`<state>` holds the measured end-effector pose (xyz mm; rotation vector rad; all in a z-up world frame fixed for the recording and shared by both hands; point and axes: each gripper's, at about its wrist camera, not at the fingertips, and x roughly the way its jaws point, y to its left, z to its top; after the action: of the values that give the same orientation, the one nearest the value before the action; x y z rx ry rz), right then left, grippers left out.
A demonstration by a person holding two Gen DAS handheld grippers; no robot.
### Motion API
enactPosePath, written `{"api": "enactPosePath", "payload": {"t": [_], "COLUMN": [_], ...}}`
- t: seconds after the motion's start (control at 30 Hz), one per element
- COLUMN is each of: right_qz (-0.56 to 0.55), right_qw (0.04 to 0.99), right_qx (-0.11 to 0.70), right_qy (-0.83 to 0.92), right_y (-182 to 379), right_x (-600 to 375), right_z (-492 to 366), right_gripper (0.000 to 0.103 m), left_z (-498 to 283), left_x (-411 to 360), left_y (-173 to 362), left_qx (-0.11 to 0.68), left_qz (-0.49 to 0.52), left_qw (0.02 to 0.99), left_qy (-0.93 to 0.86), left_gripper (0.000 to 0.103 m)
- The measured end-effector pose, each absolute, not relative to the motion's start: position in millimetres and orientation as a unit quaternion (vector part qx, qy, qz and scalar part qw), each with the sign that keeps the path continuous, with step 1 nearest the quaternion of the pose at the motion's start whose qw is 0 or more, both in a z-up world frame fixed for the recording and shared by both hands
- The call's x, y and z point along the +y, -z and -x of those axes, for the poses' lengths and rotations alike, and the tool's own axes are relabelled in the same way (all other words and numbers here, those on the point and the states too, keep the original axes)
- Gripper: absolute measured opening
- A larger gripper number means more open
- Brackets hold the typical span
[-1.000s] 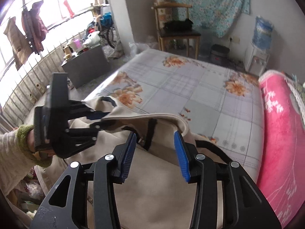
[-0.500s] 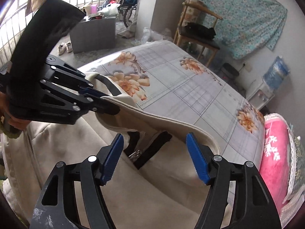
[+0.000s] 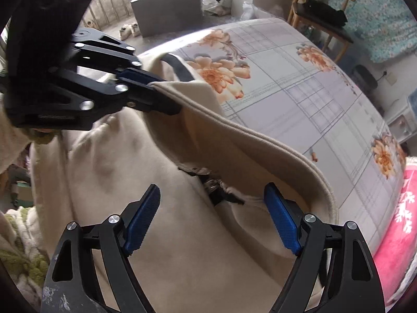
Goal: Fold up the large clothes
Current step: 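Lift the collar with both grippers and fold it over toward the hem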
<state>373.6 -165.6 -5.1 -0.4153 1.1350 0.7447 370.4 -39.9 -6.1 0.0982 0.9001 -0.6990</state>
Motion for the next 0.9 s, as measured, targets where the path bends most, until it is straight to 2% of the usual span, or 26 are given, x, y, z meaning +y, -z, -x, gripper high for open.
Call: {"api": "enactPosePath", "payload": {"t": [0.17,0.27,0.4,0.5,0.57,0.63,0.67,0.73,0.9], "right_qz": [0.149,0.130,0.026,-0.043,-0.065,-0.077,-0.078,-0.076,-0.036], "right_qw": [0.739,0.737,0.794,0.852,0.871,0.865,0.857,0.834,0.803], "right_qx": [0.537,0.533,0.451,0.383,0.391,0.429,0.449,0.494,0.542], "right_qy": [-0.378,-0.393,-0.407,-0.355,-0.292,-0.250,-0.240,-0.233,-0.244], "right_y": [9.5,5.3,-47.4,-80.5,-79.5,-60.7,-49.4,-21.0,23.3], "right_x": [-167.9,-168.2,-195.5,-221.7,-227.1,-222.5,-217.7,-206.2,-188.8], "right_z": [-334.0,-311.8,-302.7,-315.4,-335.1,-354.2,-362.3,-367.6,-338.5], "right_gripper": [0.077,0.068,0.068,0.067,0.054,0.033,0.030,0.013,0.009], "left_z": [-359.8,-351.4,-341.1,-337.4,-335.7,-333.5,-332.0,-328.2,-315.6], "left_x": [-43.2,-43.6,-43.3,-45.1,-47.1,-47.6,-47.0,-43.1,-8.4], "left_y": [7.2,10.5,15.6,18.4,20.3,21.6,22.2,22.7,11.1], "left_qx": [0.424,0.421,0.420,0.424,0.426,0.428,0.432,0.447,0.473], "left_qz": [-0.076,-0.095,-0.112,-0.115,-0.117,-0.117,-0.115,-0.109,-0.058], "left_qw": [0.842,0.844,0.845,0.844,0.845,0.845,0.844,0.837,0.825], "left_qy": [0.324,0.319,0.312,0.308,0.301,0.297,0.296,0.295,0.305], "left_gripper": [0.009,0.009,0.009,0.009,0.009,0.010,0.012,0.015,0.022]}}
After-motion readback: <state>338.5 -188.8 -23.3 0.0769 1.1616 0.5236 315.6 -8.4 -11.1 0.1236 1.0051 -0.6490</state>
